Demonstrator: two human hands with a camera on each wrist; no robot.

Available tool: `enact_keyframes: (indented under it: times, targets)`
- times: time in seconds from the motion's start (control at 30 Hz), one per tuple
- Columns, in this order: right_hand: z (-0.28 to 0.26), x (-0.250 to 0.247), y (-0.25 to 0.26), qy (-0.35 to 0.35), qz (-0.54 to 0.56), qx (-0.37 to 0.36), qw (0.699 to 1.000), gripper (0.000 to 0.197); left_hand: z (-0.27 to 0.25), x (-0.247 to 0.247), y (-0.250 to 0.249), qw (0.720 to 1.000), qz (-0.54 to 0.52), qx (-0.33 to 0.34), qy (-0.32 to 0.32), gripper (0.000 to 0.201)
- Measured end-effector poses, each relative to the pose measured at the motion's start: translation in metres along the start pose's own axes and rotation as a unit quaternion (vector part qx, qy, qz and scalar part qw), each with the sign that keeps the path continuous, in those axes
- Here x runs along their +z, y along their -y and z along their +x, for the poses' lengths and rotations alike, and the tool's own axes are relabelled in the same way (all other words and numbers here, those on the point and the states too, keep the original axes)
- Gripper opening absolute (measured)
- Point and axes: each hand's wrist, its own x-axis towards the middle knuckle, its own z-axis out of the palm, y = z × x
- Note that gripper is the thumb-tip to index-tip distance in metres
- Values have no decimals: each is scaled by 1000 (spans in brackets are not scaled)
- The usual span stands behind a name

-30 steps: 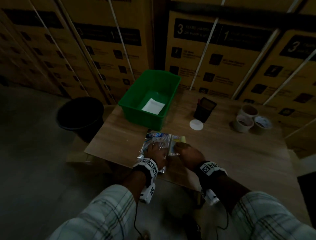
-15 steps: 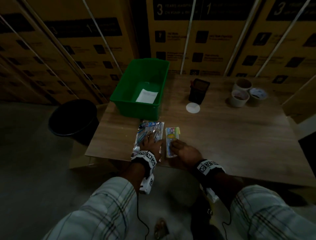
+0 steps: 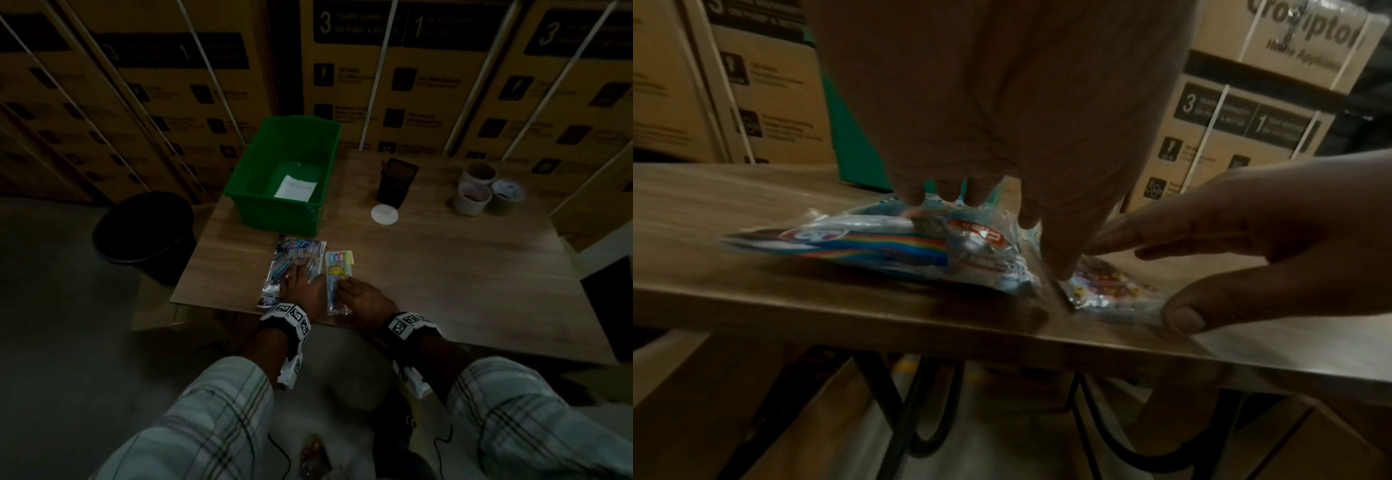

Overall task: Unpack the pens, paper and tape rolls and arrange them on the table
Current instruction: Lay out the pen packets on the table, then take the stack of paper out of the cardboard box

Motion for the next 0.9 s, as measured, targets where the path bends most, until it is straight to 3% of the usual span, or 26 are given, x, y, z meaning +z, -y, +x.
enact_keyframes:
  times: [0.17,0.3,0.4,0.5,0.7,0.9]
  targets:
    - [-12,-9,4,-10,-1,31,999,64,-10,0,0,1000,-16,17,-4,46]
    - [-30,-14,-6,-21,-13,55,998,55,-14,-10,-16,998,-17,62,7,54]
    - [-52,-32,-12,-39,-24,89,995,52,-16,-22,-36,995,-22,102,3,49]
    - [-79,-47,-20,-51,-16,145,988,41,-15,-31,-63,991,-36,121,47,43]
    - [-153,-53,-53,-47,-5,219,975,32,-18,-29,-142,980,-11,178,87,35]
    - [-289,-45,-102,-49,37,324,944,32,-30,3,-273,963,-34,235,124,30]
